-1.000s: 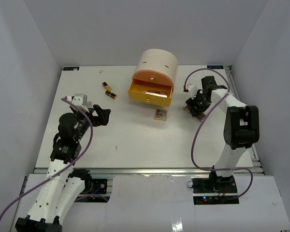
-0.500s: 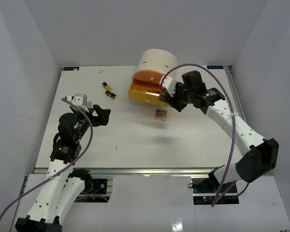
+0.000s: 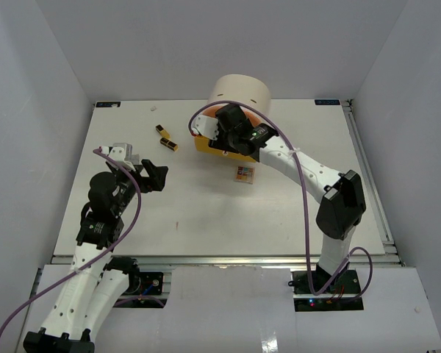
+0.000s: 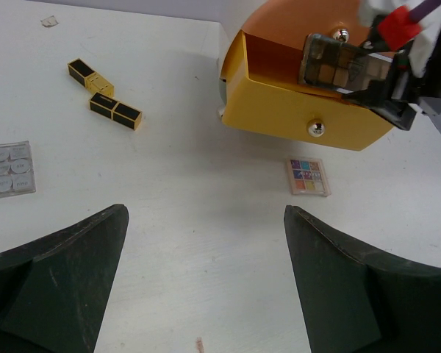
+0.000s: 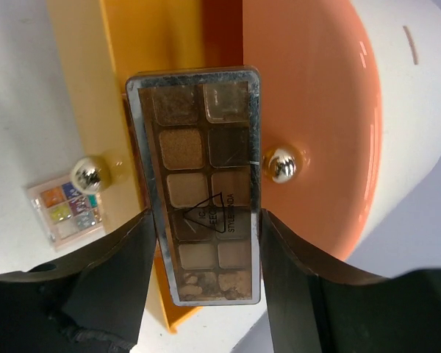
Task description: Organize the makeup
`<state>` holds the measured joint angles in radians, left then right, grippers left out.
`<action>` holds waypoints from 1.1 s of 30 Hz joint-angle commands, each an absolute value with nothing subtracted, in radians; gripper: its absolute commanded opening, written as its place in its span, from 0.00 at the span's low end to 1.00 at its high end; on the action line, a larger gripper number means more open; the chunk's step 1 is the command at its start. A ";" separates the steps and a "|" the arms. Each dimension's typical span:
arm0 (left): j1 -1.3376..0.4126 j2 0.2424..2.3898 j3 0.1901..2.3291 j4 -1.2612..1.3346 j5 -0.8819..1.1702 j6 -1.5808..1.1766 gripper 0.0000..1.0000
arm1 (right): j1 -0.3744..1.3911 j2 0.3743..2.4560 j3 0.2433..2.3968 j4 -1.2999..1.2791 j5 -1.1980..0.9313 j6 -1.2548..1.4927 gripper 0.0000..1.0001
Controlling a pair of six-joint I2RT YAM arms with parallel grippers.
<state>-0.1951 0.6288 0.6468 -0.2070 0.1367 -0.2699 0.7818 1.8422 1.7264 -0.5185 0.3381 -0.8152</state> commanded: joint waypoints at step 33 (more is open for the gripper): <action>-0.213 0.776 0.632 -0.072 0.584 -0.327 0.85 | 0.060 1.108 0.936 -0.147 -0.880 -0.335 0.90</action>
<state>-0.1954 0.7250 0.6289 -0.1209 0.4660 -0.2765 0.1613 1.1951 1.0493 -0.3191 -0.6614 -0.4255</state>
